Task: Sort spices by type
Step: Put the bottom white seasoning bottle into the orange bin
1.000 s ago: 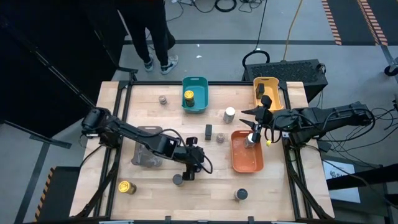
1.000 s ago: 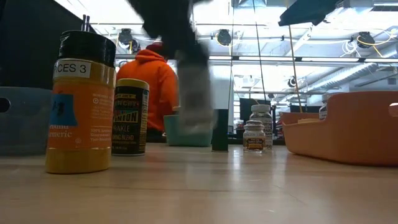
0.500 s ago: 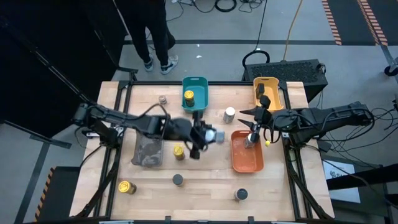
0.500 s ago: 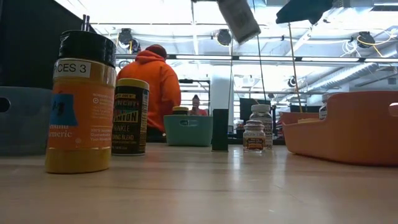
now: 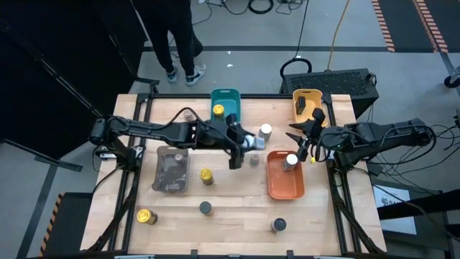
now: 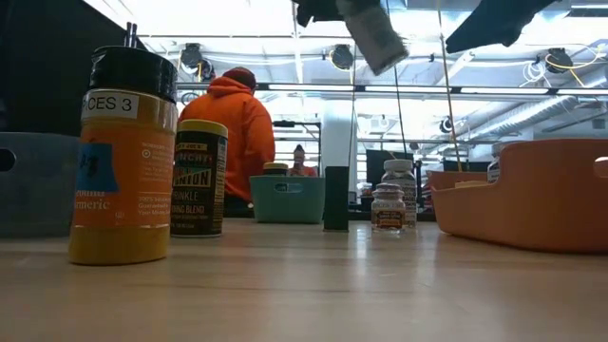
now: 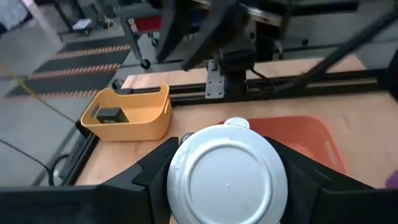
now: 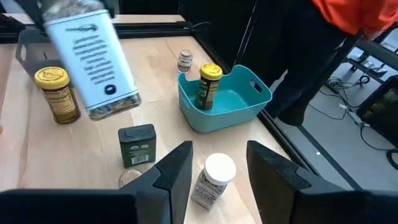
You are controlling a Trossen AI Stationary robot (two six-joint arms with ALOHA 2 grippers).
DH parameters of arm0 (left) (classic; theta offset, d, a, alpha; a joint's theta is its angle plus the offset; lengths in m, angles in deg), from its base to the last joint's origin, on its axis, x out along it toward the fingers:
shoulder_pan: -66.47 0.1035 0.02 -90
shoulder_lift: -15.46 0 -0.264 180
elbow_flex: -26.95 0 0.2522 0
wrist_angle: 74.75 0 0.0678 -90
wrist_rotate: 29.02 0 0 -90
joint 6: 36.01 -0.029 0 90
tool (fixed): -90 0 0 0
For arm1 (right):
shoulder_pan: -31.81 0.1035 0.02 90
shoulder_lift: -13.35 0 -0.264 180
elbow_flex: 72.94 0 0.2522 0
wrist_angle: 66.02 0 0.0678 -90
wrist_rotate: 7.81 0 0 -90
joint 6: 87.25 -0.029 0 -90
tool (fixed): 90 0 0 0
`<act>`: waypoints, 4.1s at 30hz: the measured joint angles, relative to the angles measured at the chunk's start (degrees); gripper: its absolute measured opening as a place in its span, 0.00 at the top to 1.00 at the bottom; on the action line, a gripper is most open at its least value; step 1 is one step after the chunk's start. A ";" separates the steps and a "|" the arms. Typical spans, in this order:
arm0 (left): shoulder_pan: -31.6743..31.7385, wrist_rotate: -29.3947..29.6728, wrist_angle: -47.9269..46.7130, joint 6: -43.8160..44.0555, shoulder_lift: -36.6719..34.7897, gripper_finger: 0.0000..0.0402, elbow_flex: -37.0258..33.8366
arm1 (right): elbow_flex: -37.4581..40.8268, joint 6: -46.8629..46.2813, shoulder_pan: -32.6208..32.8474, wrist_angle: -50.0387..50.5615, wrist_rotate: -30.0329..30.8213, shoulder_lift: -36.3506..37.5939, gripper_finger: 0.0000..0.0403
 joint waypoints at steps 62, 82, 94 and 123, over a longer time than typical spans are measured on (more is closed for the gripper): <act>-1.97 -2.20 -4.09 -3.46 4.78 0.13 9.27 | 3.13 -9.40 4.48 3.35 -6.48 -6.94 0.60; 0.23 -13.91 23.78 -3.79 4.63 0.13 -6.91 | 28.02 20.61 22.74 -57.68 10.39 1.59 0.60; -0.79 -16.47 38.65 -5.01 6.98 0.13 -8.14 | 32.50 31.61 22.05 -79.67 0.29 -1.44 0.60; -0.14 -16.94 45.11 -6.30 13.83 0.27 -4.62 | 32.48 30.13 18.43 -81.69 -1.50 -5.06 0.60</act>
